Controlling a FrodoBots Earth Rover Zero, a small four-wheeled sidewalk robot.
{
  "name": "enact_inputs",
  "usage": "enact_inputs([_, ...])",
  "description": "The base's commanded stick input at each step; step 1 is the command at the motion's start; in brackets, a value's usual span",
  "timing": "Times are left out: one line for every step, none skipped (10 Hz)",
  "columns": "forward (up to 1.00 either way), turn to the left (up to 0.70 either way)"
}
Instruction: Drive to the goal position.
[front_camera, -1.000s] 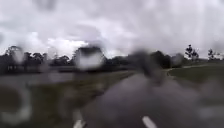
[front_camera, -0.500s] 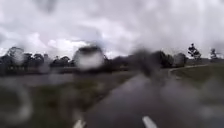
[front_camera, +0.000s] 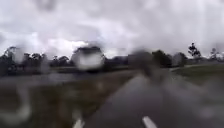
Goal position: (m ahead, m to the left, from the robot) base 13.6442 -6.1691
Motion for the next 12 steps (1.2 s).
enact_inputs([0.85,-0.34])
enact_inputs([0.85,-0.33])
enact_inputs([0.85,-0.28])
enact_inputs([0.85,-0.17])
enact_inputs([0.85,-0.12])
enact_inputs([0.85,-0.08])
enact_inputs([0.85,-0.06])
enact_inputs([0.85,-0.03])
enact_inputs([0.85,-0.01])
enact_inputs([0.85,0.00])
enact_inputs([0.85,0.00])
enact_inputs([0.85,0.00])
